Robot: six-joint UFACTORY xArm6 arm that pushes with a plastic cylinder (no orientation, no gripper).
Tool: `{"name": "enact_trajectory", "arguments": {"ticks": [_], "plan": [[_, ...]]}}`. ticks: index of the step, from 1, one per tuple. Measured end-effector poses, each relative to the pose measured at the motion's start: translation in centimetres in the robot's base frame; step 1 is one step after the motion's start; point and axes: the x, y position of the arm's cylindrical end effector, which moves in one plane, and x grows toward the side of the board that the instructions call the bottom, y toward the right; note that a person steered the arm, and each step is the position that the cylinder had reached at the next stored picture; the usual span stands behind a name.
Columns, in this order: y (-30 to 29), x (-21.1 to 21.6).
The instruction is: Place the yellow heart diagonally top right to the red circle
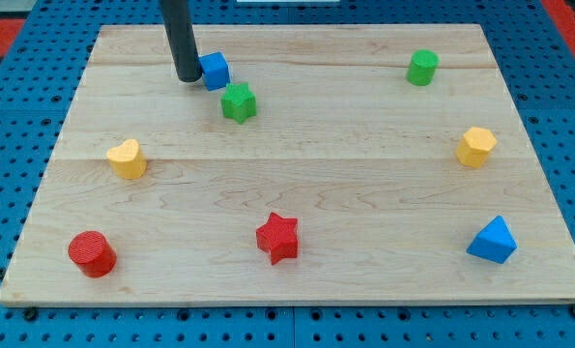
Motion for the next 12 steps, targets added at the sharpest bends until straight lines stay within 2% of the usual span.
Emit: {"name": "enact_trajectory", "arguments": {"ticks": [2,3,6,7,10,11,12], "plan": [[-0.6,0.1],[-3.6,1.5],[-8.9,8.6],[-8.3,13.6],[-8.2,15.7],[-4.1,18.2],[-1.8,18.2]]}}
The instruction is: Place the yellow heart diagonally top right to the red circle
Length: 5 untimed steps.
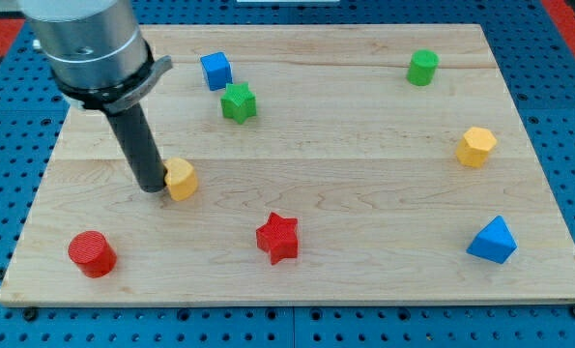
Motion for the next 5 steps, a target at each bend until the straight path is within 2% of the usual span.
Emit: {"name": "enact_trajectory", "arguments": {"ticks": [2,3,4,5], "plan": [[0.7,0.0],[-2.0,1.0],[-1.8,5.4],[-0.5,4.5]]}}
